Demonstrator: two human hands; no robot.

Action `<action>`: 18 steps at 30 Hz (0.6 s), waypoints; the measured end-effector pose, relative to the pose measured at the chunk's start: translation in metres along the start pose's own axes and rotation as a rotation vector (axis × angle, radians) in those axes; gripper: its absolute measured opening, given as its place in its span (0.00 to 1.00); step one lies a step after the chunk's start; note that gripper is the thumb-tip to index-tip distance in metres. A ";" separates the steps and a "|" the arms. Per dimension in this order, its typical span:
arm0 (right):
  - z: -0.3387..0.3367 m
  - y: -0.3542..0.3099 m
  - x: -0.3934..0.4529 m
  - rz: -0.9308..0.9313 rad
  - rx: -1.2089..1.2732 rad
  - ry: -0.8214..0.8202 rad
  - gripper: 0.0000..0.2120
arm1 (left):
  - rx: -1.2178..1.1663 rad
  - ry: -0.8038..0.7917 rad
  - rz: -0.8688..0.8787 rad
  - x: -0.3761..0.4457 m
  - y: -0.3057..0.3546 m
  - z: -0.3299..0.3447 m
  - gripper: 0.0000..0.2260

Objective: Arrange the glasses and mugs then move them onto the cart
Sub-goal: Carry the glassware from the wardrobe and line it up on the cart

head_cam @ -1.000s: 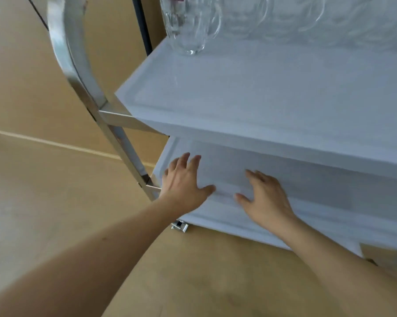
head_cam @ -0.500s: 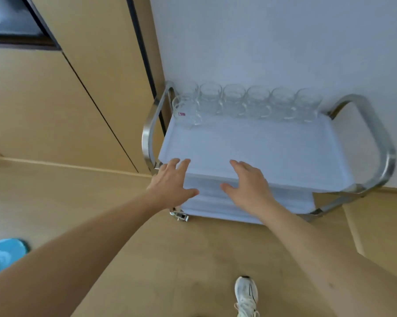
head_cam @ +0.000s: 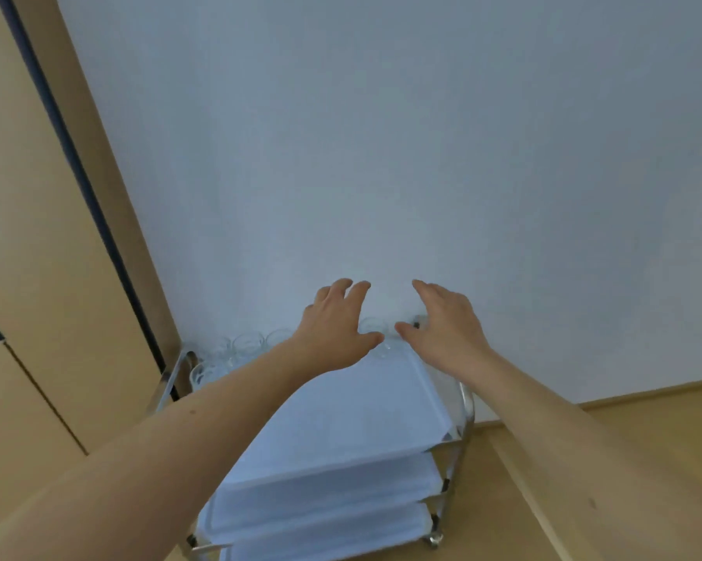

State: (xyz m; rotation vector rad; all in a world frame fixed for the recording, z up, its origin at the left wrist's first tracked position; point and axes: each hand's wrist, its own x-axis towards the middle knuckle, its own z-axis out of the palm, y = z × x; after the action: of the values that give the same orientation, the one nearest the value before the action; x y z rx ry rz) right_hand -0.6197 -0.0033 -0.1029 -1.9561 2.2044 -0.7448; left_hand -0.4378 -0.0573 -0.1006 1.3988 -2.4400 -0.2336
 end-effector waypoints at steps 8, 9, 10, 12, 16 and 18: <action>-0.141 0.136 -0.014 0.104 -0.115 0.163 0.36 | 0.030 0.079 0.221 0.084 0.194 -0.007 0.38; -0.159 0.158 -0.018 0.126 -0.129 0.186 0.36 | 0.025 0.090 0.265 0.093 0.222 -0.006 0.38; -0.176 0.179 -0.023 0.148 -0.137 0.211 0.35 | 0.017 0.106 0.310 0.102 0.251 -0.004 0.38; -0.208 0.221 -0.034 0.205 -0.160 0.257 0.35 | -0.002 0.133 0.400 0.116 0.306 0.000 0.37; -0.266 0.298 -0.061 0.308 -0.214 0.328 0.35 | -0.048 0.142 0.550 0.143 0.409 0.023 0.37; -0.291 0.333 -0.074 0.357 -0.237 0.362 0.36 | -0.068 0.121 0.616 0.155 0.457 0.040 0.37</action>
State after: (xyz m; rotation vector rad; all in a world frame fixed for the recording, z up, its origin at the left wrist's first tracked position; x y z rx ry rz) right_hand -1.0217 0.1695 -0.0060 -1.5324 2.8695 -0.8686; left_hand -0.8944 0.0405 0.0269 0.5639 -2.5884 -0.0789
